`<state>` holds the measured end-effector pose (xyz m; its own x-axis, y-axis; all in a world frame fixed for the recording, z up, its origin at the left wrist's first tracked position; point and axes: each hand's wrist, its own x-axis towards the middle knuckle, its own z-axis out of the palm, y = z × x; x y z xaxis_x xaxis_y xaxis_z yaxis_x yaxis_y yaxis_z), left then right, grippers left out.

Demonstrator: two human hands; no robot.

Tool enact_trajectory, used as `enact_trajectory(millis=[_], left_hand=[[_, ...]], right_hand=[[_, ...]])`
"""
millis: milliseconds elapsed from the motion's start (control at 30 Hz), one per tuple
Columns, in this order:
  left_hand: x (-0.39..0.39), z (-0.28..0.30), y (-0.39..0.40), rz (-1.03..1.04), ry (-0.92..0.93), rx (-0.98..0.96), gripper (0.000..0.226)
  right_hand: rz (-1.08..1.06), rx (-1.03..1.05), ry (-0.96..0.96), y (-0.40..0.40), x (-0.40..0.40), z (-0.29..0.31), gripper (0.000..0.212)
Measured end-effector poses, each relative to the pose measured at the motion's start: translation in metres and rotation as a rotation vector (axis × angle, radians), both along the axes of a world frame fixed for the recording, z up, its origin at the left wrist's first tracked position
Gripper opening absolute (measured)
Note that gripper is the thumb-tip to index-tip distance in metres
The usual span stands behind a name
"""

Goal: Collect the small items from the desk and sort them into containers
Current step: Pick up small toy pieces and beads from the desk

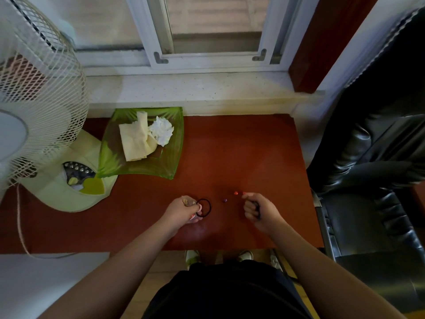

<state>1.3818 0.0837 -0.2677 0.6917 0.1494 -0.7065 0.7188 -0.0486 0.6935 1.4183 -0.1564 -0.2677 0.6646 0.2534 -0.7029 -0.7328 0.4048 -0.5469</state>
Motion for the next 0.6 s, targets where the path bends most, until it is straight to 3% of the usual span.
enact_trajectory(millis=[67, 133, 233, 300, 400, 500, 600], left_hand=[[-0.001, 0.0, 0.0, -0.001, 0.008, 0.0, 0.007], [-0.001, -0.001, -0.001, -0.014, 0.005, -0.001, 0.008], [-0.001, -0.001, -0.002, -0.028, 0.0, 0.003, 0.008], [0.0, -0.001, -0.003, -0.017, 0.0, 0.004, 0.006], [0.0, -0.001, 0.0, 0.008, -0.003, 0.004, 0.005], [-0.001, 0.0, 0.005, 0.027, -0.001, 0.009, 0.006], [-0.002, 0.002, 0.009, 0.039, 0.012, 0.006, 0.005]], right_hand=[[-0.056, 0.181, 0.053, -0.001, 0.003, 0.002, 0.016], [-0.045, 0.142, 0.068, 0.002, 0.006, 0.001, 0.023], [0.125, -0.404, -0.065, 0.004, 0.015, -0.002, 0.042], [0.259, -0.72, -0.22, 0.003, 0.02, -0.006, 0.041], [0.478, -0.999, -0.418, 0.002, 0.029, -0.012, 0.025], [0.824, -1.258, -0.601, 0.004, 0.032, -0.016, 0.032], [0.993, -1.344, -0.652, 0.007, 0.033, -0.022, 0.034]])
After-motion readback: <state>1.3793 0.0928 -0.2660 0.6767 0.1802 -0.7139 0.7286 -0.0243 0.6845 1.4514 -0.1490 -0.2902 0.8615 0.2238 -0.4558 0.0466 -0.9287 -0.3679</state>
